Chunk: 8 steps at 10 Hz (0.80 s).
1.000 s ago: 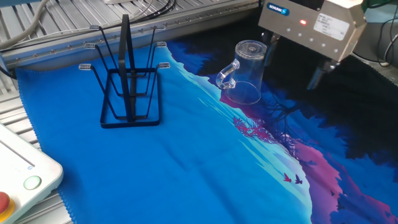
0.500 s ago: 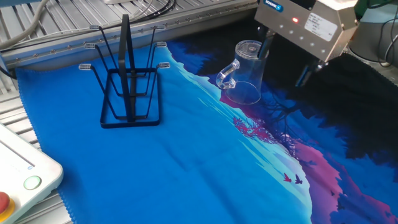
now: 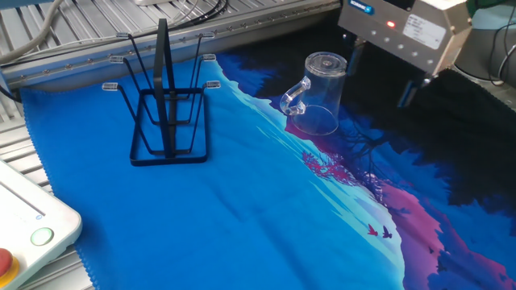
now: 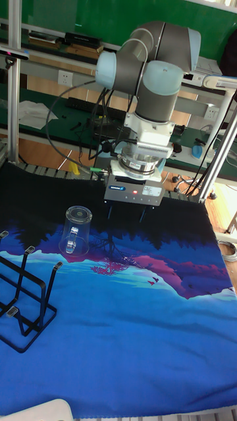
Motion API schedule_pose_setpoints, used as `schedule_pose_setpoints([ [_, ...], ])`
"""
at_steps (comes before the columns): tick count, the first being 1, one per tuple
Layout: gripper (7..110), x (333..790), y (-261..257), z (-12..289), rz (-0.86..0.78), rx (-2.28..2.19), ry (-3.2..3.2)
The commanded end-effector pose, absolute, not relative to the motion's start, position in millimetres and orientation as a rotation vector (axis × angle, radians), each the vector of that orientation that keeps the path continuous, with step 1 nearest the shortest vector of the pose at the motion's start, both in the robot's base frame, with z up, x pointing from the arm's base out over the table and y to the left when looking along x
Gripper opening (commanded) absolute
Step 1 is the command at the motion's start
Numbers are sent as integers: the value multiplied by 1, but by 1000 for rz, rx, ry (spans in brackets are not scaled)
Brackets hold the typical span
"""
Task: Put the cup on the cup rack
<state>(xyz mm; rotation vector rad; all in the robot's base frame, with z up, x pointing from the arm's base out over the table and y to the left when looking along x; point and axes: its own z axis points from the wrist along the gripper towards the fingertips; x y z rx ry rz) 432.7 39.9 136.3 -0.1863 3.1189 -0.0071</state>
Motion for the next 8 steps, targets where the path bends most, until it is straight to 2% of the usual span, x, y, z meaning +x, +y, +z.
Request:
schedule_pose_setpoints([
  [1, 66, 427, 58, 139, 102, -179, 3131],
  [3, 66, 429, 52, 134, 53, -98, 3153],
  [4, 22, 432, 46, 132, 4, -13, 3151],
  [6, 22, 431, 48, 133, 20, 76, 3153],
  [7, 22, 430, 39, 134, -35, 86, 3152],
  [8, 7, 428, 27, 134, -114, 141, 3156],
])
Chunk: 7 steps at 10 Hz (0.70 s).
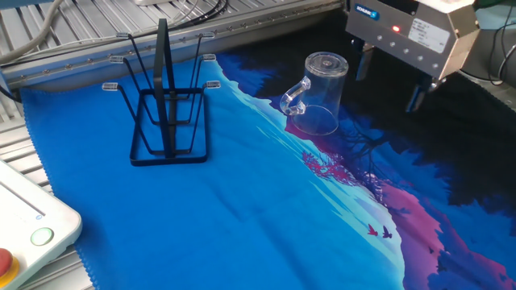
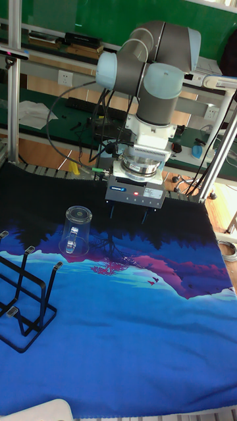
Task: Put the cup on the cup rack
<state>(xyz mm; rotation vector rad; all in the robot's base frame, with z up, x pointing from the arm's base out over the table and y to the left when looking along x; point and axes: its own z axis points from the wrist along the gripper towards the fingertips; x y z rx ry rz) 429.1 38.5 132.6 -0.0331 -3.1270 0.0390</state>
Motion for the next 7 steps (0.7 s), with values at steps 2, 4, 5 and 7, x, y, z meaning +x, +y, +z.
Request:
schedule_pose_setpoints([
  [2, 7, 438, 30, 130, 68, -167, -3144],
  [4, 7, 439, 27, 131, 89, -204, -3154],
  [5, 7, 439, 25, 130, 84, -218, -3153],
  [7, 7, 442, 23, 125, 89, -240, -3143],
])
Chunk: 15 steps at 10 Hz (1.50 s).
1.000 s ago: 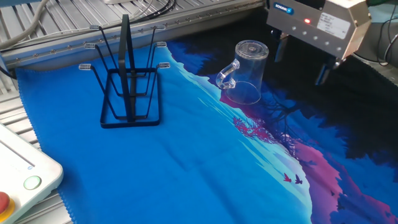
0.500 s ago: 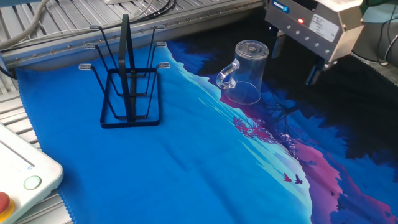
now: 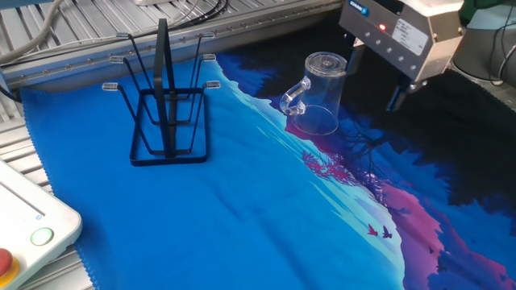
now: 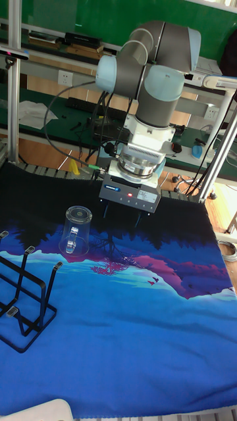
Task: Put the cup on the cup rack
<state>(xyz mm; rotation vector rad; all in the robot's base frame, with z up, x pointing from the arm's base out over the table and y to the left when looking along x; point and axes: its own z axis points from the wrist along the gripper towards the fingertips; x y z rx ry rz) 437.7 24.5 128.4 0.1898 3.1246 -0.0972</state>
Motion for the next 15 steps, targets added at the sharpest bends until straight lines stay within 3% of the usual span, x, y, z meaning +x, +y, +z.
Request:
schedule_pose_setpoints([
  [1, 7, 445, 22, 123, -96, 233, 3120],
  [9, 7, 435, 27, 127, -65, 217, 3144],
  [15, 7, 400, 31, 132, -59, 232, 3269],
])
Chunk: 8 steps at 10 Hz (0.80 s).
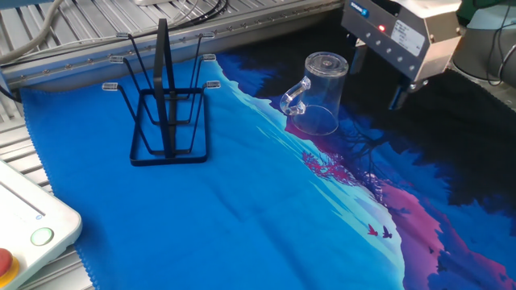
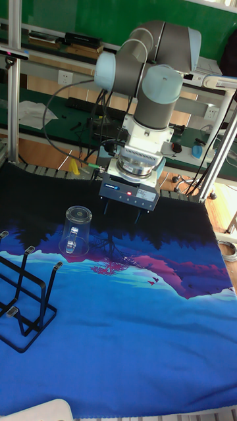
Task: Put the cup on the cup rack
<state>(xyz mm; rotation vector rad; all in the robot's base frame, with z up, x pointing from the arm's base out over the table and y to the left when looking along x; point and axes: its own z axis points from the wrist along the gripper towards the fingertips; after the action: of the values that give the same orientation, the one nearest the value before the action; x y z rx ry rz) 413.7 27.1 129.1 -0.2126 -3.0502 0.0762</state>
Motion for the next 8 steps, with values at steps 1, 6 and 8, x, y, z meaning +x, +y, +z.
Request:
schedule_pose_setpoints([
  [1, 7, 393, 25, 133, 90, -203, -2971],
  [6, 7, 372, 56, 136, -150, -265, -2842],
  [8, 7, 387, 52, 123, -134, -292, -2856],
])
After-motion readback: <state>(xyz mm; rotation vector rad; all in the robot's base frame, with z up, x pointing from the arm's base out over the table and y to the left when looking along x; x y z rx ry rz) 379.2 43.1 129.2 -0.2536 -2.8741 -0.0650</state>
